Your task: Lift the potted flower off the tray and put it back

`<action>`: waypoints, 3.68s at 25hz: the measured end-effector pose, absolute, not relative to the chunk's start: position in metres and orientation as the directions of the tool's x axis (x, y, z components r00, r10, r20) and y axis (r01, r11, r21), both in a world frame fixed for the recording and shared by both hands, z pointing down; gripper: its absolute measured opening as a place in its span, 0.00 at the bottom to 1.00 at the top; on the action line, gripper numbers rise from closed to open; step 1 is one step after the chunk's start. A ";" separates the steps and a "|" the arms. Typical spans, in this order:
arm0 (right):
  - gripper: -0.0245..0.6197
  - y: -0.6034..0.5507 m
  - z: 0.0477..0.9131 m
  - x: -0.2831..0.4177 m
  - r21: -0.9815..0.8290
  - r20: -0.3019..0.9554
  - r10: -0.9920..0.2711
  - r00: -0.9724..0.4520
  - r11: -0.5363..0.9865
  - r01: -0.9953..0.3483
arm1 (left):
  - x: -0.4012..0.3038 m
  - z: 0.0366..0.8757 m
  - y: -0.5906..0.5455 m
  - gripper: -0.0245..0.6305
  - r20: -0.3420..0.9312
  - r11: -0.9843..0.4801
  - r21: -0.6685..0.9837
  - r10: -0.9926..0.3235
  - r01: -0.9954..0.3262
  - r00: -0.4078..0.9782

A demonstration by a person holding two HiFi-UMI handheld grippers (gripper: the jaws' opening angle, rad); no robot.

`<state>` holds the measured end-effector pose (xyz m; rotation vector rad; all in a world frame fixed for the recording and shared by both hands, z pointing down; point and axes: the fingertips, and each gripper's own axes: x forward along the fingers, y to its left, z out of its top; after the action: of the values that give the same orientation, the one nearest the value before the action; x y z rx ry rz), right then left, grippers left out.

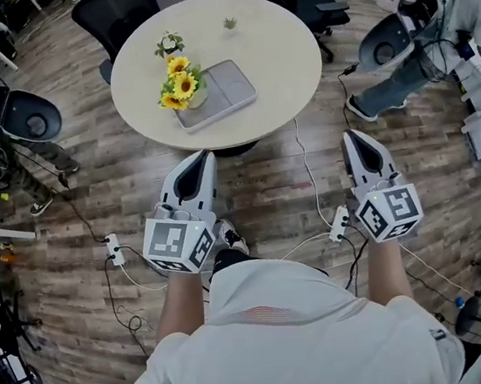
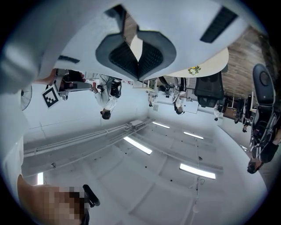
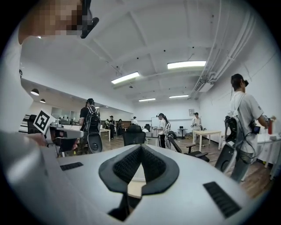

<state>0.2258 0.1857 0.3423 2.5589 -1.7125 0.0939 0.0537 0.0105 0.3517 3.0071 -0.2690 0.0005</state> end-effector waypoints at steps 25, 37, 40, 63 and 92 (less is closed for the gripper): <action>0.04 -0.160 0.345 0.320 -0.008 0.095 -0.995 0.021 -0.022 -1.000 | 0.096 0.354 -0.262 0.05 0.065 -0.840 0.091 -0.531 -0.534 0.845; 0.04 -0.184 0.367 0.390 -0.062 0.110 -0.988 -0.108 0.102 -0.993 | 0.148 0.371 -0.246 0.05 0.134 -0.766 0.105 -0.621 -0.634 0.772; 0.04 -0.188 0.366 0.392 -0.066 0.107 -0.989 -0.105 0.098 -0.993 | 0.153 0.369 -0.248 0.05 0.133 -0.776 0.098 -0.611 -0.624 0.780; 0.57 -0.190 0.349 0.337 -0.065 0.103 -0.982 -0.160 0.154 -0.986 | 0.124 0.356 -0.262 0.05 0.095 -0.811 0.098 -0.569 -0.576 0.817; 0.77 -0.295 0.665 0.287 -0.030 0.697 -0.701 -0.153 0.184 -0.982 | 0.055 0.395 -0.258 0.05 0.187 -0.678 0.156 -0.694 -0.719 0.695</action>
<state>0.2873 -0.2953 0.6651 1.5745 -1.9206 0.6732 0.0550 -0.2578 0.3952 2.6880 -1.1359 0.1653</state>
